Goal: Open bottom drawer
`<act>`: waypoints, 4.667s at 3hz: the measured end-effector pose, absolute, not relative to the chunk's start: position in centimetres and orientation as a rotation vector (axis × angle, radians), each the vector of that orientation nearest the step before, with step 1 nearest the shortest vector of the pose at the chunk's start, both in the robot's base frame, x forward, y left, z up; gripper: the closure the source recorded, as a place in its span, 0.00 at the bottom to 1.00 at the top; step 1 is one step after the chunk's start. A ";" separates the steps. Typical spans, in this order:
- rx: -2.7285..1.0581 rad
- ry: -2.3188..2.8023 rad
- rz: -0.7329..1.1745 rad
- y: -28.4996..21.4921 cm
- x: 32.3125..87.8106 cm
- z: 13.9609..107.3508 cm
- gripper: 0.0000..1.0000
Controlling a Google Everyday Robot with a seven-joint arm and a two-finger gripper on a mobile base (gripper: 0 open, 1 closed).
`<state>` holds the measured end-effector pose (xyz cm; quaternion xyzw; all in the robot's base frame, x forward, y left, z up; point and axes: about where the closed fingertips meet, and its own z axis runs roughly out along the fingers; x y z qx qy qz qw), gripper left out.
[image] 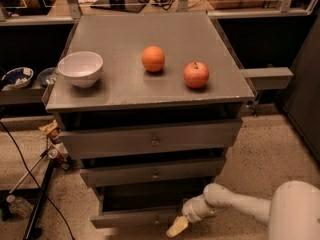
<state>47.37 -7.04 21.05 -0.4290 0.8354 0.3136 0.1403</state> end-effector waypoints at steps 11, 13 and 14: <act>-1.252 2.390 1.121 -5.4 45.8 22.9 0.00; -1.248 2.394 1.125 -5.2 45.9 23.1 0.00; -1.248 2.391 1.133 -5.4 45.5 23.3 0.00</act>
Offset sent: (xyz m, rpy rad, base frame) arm -0.1378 -0.0574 0.0407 0.0793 0.1588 0.0247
